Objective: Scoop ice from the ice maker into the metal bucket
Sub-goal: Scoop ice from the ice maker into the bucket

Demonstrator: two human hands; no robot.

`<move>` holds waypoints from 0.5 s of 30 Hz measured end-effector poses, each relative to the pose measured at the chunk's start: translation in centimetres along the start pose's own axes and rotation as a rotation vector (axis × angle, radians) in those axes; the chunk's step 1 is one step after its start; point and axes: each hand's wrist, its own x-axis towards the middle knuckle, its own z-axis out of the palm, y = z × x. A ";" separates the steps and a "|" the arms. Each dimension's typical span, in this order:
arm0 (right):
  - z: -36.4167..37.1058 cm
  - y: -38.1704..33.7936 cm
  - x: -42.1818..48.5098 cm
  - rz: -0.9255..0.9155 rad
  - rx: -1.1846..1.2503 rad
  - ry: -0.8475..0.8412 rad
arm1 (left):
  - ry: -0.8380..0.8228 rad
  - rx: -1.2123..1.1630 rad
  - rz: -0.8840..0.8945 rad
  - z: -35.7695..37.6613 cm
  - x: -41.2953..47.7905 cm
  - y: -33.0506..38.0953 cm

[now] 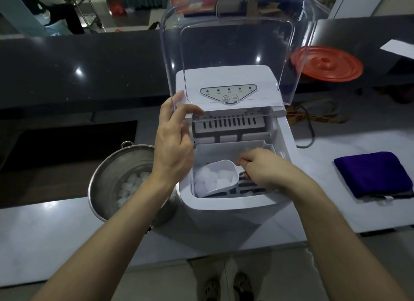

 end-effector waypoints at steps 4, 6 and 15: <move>-0.1 0.2 -0.1 0.025 0.089 0.044 | 0.009 -0.022 -0.007 0.0 -0.1 -0.1; -0.1 0.1 -0.2 0.038 0.118 0.057 | 0.002 -0.009 -0.014 -0.1 0.0 0.3; -0.8 -0.5 -1.2 0.055 0.284 0.142 | -0.073 -0.092 -0.044 -4.8 -0.7 -2.7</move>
